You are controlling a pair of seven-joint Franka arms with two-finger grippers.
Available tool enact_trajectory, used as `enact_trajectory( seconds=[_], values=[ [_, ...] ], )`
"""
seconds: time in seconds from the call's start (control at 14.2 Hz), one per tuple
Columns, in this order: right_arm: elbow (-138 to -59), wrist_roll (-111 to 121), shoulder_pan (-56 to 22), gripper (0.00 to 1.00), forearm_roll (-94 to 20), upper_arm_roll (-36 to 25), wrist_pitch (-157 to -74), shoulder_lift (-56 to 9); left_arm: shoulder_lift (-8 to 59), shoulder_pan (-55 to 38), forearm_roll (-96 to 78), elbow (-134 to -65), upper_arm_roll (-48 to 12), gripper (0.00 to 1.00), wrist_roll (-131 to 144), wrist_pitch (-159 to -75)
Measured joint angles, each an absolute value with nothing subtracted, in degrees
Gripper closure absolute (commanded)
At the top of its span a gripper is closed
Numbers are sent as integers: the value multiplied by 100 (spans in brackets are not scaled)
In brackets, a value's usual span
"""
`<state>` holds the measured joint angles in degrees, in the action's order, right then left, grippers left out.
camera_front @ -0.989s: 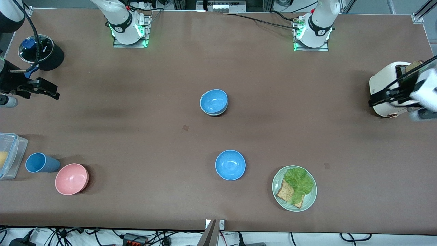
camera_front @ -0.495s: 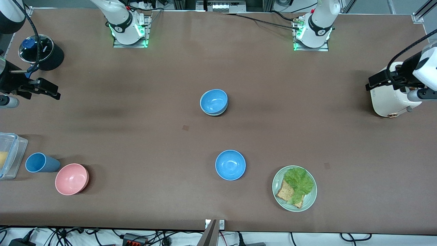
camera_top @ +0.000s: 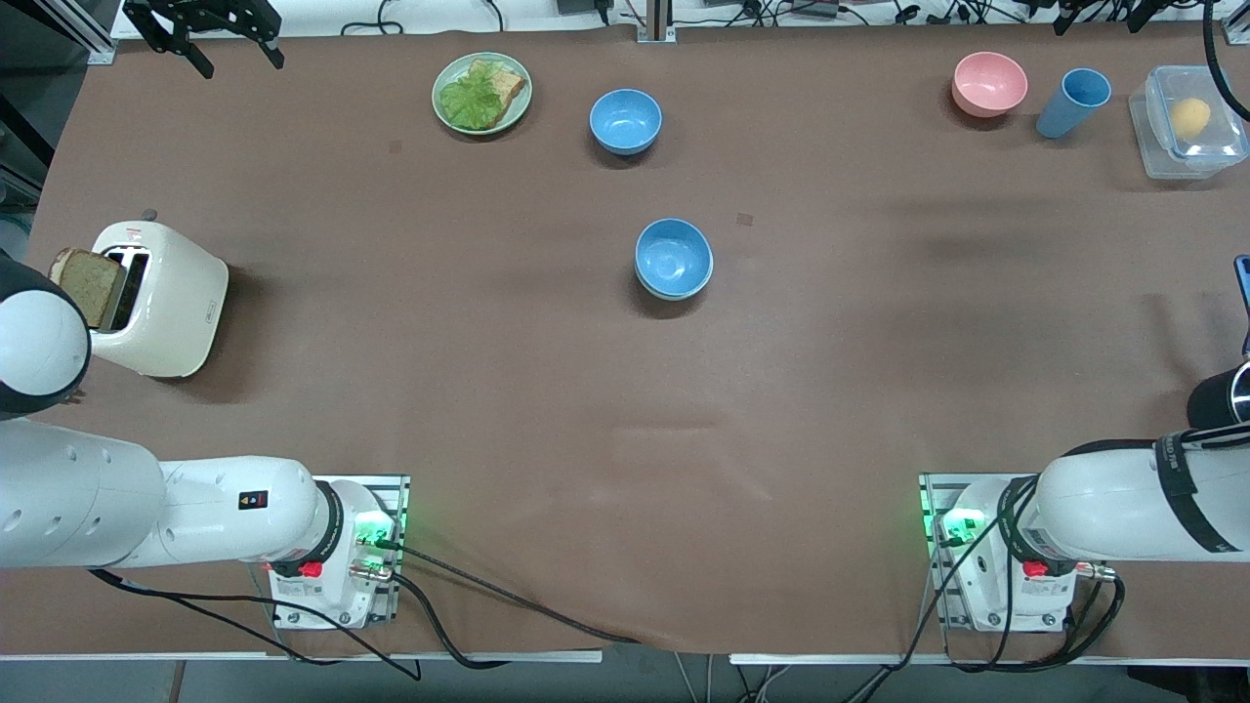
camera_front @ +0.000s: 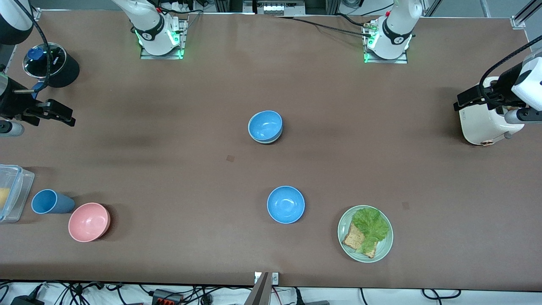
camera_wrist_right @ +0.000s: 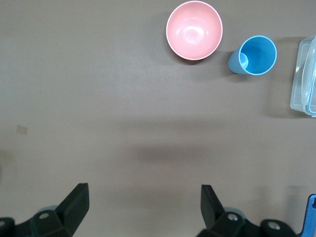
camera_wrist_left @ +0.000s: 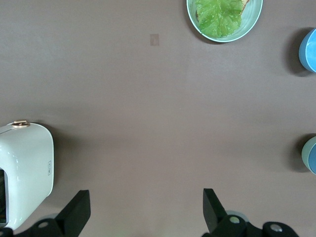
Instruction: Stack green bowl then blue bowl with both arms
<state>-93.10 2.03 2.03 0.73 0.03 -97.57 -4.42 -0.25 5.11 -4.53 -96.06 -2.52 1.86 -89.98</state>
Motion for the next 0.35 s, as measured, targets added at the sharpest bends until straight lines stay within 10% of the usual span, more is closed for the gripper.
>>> enact_trajectory(
  seconds=[0.35],
  values=[
    [-9413,203,200,0,68,3,-9828,-373,-26,511,-446,-9606,-258,0,63,-8928]
  ],
)
